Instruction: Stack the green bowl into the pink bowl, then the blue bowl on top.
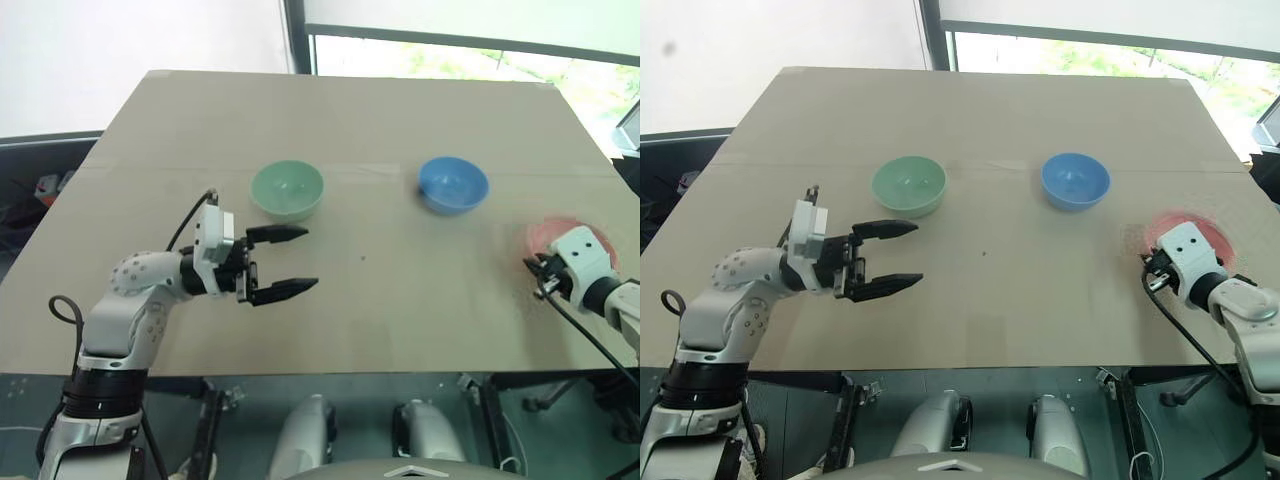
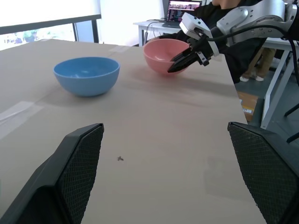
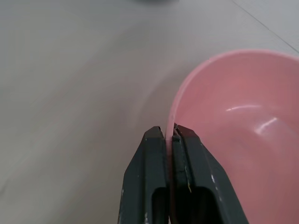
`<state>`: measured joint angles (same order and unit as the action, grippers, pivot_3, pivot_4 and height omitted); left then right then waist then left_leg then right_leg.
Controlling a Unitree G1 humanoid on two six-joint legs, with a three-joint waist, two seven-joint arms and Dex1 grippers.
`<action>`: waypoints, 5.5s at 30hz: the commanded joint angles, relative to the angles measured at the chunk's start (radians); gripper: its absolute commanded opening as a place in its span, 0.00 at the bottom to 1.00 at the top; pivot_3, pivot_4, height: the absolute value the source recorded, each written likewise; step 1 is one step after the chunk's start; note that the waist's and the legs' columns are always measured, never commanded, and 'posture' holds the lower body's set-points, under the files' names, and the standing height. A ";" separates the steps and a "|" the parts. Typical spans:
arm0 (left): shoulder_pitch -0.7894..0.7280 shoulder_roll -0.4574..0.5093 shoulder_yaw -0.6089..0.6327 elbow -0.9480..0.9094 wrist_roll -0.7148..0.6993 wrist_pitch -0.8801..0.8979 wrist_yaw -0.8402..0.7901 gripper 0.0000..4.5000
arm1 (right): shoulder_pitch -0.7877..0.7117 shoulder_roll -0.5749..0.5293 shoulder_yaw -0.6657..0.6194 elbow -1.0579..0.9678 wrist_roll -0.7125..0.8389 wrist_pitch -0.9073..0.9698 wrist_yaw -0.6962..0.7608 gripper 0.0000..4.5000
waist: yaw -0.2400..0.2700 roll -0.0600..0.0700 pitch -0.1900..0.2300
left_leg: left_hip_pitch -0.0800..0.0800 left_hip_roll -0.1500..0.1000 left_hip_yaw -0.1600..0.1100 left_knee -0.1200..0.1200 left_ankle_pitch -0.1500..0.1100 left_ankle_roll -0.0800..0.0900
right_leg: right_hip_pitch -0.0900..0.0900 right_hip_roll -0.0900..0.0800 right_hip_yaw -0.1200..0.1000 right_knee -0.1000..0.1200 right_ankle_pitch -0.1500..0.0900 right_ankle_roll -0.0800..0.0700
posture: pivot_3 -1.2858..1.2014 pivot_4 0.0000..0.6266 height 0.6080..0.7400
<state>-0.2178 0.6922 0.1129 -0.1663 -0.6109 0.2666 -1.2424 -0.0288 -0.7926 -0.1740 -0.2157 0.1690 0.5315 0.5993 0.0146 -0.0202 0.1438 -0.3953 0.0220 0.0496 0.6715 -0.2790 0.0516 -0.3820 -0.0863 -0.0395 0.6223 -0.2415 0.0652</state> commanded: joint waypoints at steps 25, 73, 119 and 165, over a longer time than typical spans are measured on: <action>0.007 0.030 0.016 -0.093 0.271 0.027 0.395 1.00 | -0.400 0.344 0.500 -0.128 0.026 -0.008 0.096 0.92 | -0.003 -0.001 0.001 | -0.003 -0.001 -0.002 0.000 0.000 0.000 | -0.002 0.000 -0.003 0.003 0.000 0.000 | 0.52 0.24 1.00; -0.601 -0.010 -0.377 0.168 0.463 -0.195 -0.085 0.00 | 0.271 0.237 -0.157 -0.680 0.336 -0.022 -0.014 0.99 | 0.000 -0.002 0.001 | -0.002 -0.001 -0.001 0.003 0.000 -0.001 | -0.001 0.001 -0.001 0.003 0.000 0.001 | 0.52 0.24 1.00; 0.054 -0.027 0.070 -0.326 -0.036 0.273 0.336 1.00 | -0.747 0.127 0.402 0.858 -0.361 -0.797 0.181 0.01 | -0.027 0.001 0.004 | 0.000 0.000 -0.002 0.004 0.001 -0.002 | 0.001 0.000 0.000 0.002 0.000 0.001 | 0.52 0.24 1.00; 0.219 -0.034 0.072 -0.057 0.114 -0.093 0.240 1.00 | 0.478 0.094 -0.584 -0.357 0.373 -0.109 0.432 0.99 | -0.001 0.002 0.002 | 0.008 0.001 0.000 0.001 -0.003 0.005 | 0.006 -0.001 0.002 0.001 -0.002 -0.004 | 0.52 0.24 1.00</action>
